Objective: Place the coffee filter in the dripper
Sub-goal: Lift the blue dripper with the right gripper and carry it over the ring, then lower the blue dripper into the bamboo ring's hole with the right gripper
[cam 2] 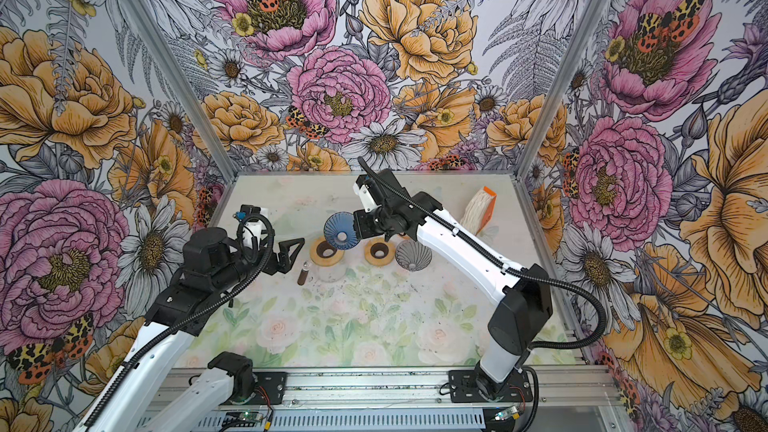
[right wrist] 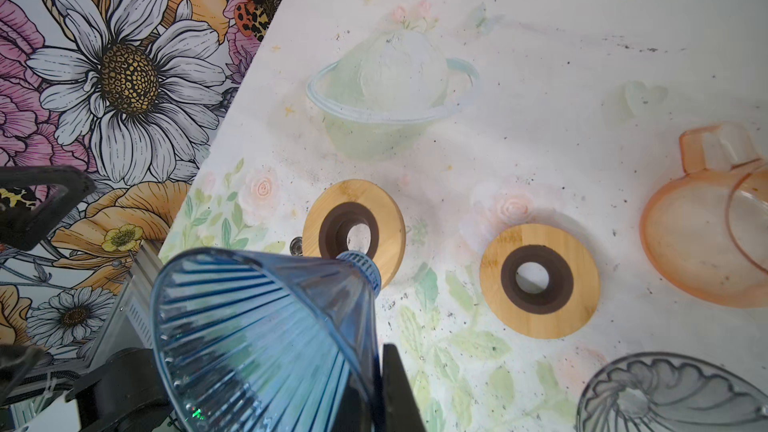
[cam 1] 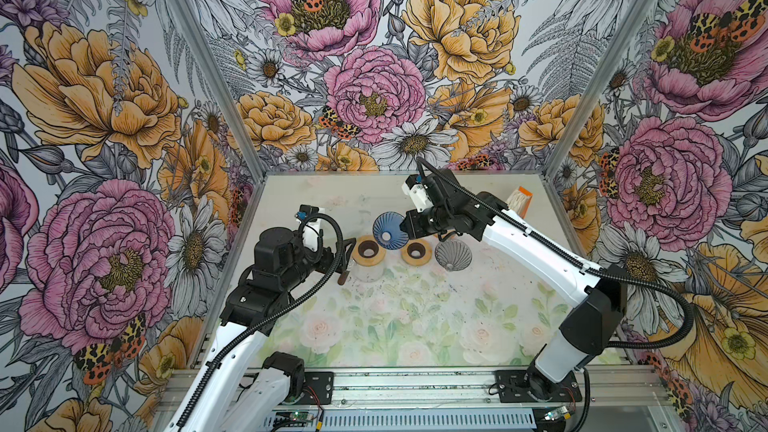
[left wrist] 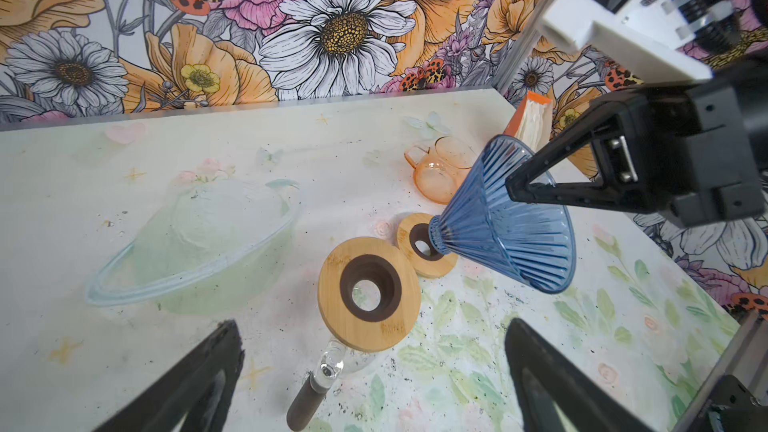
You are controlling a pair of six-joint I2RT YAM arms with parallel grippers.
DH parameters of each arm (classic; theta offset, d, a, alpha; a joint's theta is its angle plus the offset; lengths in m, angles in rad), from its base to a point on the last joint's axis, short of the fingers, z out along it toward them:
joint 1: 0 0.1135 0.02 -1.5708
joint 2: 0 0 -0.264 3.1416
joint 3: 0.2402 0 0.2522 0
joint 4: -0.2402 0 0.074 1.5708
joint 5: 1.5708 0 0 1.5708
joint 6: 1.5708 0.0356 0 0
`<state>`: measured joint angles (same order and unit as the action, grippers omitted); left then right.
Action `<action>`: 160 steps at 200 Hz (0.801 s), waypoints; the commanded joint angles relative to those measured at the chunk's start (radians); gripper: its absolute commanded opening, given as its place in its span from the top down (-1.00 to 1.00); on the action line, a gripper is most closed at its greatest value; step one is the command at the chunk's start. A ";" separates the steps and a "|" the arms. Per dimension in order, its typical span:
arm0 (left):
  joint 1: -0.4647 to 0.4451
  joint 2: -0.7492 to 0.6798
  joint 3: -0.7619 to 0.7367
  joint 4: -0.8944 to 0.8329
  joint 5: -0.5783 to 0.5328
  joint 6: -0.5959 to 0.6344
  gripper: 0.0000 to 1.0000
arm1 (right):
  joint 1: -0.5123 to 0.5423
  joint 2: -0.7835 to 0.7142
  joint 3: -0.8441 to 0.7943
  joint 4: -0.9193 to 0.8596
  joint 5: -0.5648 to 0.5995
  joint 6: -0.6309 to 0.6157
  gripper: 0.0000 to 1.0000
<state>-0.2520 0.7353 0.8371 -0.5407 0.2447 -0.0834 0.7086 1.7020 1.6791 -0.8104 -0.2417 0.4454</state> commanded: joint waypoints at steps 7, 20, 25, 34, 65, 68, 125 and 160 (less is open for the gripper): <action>0.066 -0.029 -0.010 -0.026 0.055 -0.031 -0.98 | 0.011 0.072 0.091 0.016 -0.021 0.004 1.00; 0.090 -0.034 -0.017 -0.033 0.069 -0.032 -0.98 | 0.014 0.102 0.116 0.016 -0.024 0.012 1.00; 0.099 -0.036 -0.019 -0.037 0.072 -0.032 -0.98 | 0.015 0.111 0.123 0.015 -0.024 0.014 1.00; 0.110 -0.035 -0.022 -0.042 0.077 -0.030 -0.98 | 0.017 0.126 0.134 0.016 -0.022 0.017 1.00; 0.128 -0.039 -0.034 -0.049 0.085 -0.026 -0.98 | 0.025 0.168 0.164 0.013 -0.023 0.028 1.00; 0.128 -0.039 -0.036 -0.049 0.085 -0.027 -0.98 | 0.026 0.172 0.166 0.014 -0.022 0.030 1.00; 0.130 -0.034 -0.054 -0.049 0.084 -0.021 -0.98 | 0.049 0.217 0.174 0.005 -0.022 0.050 1.00; 0.129 -0.030 -0.056 -0.048 0.084 -0.018 -0.98 | 0.060 0.224 0.165 -0.011 -0.015 0.051 1.00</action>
<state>-0.1329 0.7067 0.7906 -0.5869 0.3080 -0.1028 0.7597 1.9110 1.8172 -0.8146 -0.2565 0.4808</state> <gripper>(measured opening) 0.988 0.067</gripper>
